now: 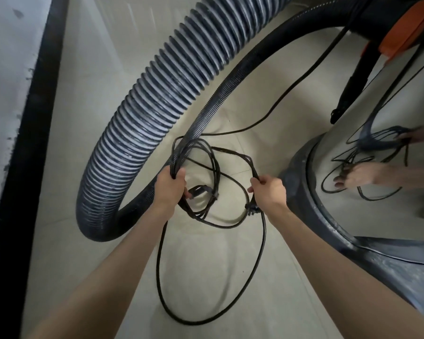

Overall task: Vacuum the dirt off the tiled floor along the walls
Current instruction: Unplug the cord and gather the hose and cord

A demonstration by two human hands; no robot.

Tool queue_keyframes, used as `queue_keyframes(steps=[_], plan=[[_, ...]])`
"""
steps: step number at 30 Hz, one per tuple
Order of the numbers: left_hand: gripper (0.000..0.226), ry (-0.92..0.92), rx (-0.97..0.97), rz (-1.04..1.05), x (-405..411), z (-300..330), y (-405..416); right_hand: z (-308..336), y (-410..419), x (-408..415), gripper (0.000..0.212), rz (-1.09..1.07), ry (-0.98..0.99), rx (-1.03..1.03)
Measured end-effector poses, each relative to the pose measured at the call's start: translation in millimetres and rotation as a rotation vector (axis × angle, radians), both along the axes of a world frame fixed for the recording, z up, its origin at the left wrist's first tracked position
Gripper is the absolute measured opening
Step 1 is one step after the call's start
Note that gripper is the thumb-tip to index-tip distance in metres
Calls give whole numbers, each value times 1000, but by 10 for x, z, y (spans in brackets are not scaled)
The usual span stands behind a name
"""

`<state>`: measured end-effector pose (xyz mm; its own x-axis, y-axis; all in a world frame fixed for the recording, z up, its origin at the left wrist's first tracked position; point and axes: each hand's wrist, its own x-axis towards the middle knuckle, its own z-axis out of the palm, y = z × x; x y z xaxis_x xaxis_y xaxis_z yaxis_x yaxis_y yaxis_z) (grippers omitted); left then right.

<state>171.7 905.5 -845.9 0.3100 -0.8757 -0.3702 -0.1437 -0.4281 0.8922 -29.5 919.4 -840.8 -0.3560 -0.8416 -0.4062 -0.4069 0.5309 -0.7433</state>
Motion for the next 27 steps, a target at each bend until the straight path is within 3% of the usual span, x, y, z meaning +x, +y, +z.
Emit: queue_keyframes(steps=[2, 6, 12, 17, 19, 22, 24, 27], plan=[[12, 146, 46, 40, 1, 82, 80, 30, 24, 45, 13, 59, 0, -38], [3, 252, 141, 97, -112, 118, 355, 71, 142, 160, 20, 209, -49, 61], [18, 559, 147, 151, -301, 153, 561, 121, 376, 239, 8, 441, -228, 184], [26, 722, 109, 72, -303, 194, 570, 93, 471, 374, 31, 593, -179, 134], [26, 693, 122, 20, -287, 195, 570, 70, 482, 439, 32, 580, -104, 89], [21, 421, 159, -62, -297, 134, 630, 67, 442, 468, 20, 537, -36, 45], [19, 250, 155, -22, -311, 68, 695, 69, 401, 449, 16, 501, -65, 43], [17, 174, 138, 80, -269, 22, 736, 88, 392, 418, 9, 433, -204, 62]])
